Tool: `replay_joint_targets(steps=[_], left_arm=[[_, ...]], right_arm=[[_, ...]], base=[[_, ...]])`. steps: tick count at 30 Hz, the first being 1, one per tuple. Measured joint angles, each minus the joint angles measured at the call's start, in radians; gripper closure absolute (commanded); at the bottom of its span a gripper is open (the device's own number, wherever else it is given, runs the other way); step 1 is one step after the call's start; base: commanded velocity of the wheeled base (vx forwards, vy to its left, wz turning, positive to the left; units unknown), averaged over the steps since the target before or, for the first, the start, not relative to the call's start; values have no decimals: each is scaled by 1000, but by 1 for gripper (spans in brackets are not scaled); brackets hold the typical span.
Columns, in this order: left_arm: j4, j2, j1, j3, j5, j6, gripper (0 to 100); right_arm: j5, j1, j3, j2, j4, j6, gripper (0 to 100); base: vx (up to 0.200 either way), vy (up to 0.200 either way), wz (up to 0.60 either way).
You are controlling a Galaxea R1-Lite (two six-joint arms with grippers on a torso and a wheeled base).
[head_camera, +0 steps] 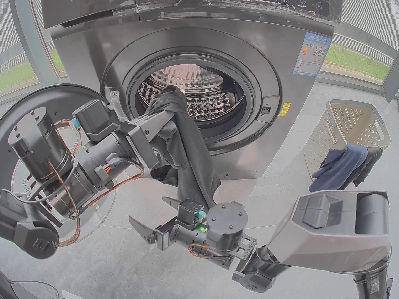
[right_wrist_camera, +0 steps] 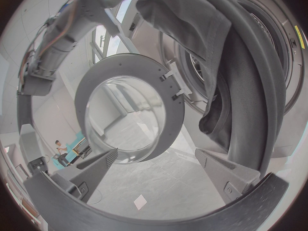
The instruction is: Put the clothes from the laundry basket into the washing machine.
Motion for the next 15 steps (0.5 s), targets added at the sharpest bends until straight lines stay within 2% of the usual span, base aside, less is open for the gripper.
replay_joint_targets(steps=[8, 15], left_arm=[[52, -42, 0, 8, 0, -3, 100], [71, -80, 1, 16, -1, -6, 100]], right_arm=[[8, -91, -208, 113, 83, -4, 0], [6, -161, -283, 188, 98, -43, 0]], base=[[0, 0, 0], [0, 0, 0]])
